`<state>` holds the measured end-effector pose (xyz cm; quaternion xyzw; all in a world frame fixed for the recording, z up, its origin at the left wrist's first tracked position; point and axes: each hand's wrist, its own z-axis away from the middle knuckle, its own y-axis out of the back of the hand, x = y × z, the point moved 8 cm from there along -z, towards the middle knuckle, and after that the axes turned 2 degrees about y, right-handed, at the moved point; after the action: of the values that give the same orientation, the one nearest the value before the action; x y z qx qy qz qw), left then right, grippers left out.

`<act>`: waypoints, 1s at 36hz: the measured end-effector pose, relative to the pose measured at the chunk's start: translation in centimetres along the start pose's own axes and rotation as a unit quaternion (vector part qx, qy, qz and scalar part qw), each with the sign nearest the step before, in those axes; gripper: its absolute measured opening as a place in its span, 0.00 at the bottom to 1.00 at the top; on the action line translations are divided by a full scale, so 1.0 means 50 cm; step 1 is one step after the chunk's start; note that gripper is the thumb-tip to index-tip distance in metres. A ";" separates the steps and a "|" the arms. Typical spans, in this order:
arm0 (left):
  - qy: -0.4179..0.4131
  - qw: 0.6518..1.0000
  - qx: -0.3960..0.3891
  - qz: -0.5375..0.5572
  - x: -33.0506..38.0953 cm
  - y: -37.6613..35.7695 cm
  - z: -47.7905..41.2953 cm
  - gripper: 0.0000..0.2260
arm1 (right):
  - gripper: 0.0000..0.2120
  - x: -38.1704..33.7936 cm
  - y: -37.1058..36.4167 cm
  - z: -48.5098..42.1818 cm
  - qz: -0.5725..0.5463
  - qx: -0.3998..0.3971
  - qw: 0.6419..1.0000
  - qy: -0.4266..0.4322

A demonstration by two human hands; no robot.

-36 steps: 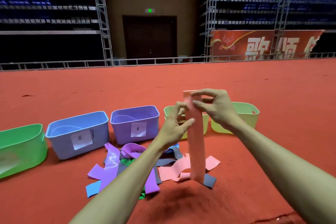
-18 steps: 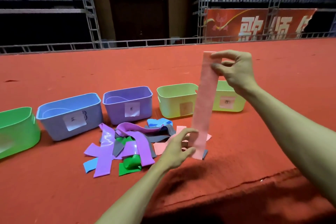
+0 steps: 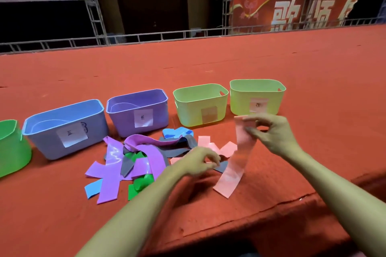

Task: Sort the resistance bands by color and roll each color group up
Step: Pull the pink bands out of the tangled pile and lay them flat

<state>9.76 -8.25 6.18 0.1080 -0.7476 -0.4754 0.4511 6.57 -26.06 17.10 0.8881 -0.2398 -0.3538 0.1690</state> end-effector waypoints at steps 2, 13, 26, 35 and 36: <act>0.016 0.999 -0.002 -0.030 -0.006 0.022 -0.046 0.06 | 0.19 0.027 -0.003 0.016 -0.002 0.002 1.000 -0.007; 0.051 0.979 -0.088 -0.176 -0.037 -0.023 -0.254 0.09 | 0.20 0.124 -0.009 0.055 0.003 0.004 0.999 -0.042; 0.068 0.975 -0.083 -0.195 -0.093 -0.098 -0.336 0.10 | 0.23 0.192 -0.011 0.068 0.004 0.011 0.996 -0.086; 0.132 0.991 0.035 0.001 -0.106 -0.014 -0.288 0.07 | 0.19 0.148 -0.003 0.042 -0.010 -0.003 0.997 -0.077; 0.131 0.990 0.049 0.033 -0.102 0.007 -0.277 0.08 | 0.19 0.137 -0.003 0.036 -0.015 -0.003 0.997 -0.075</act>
<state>23.54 -13.55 5.47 0.1669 -0.7074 -0.4047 0.5550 9.70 -29.91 12.06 0.8619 -0.2375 -0.4229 0.1481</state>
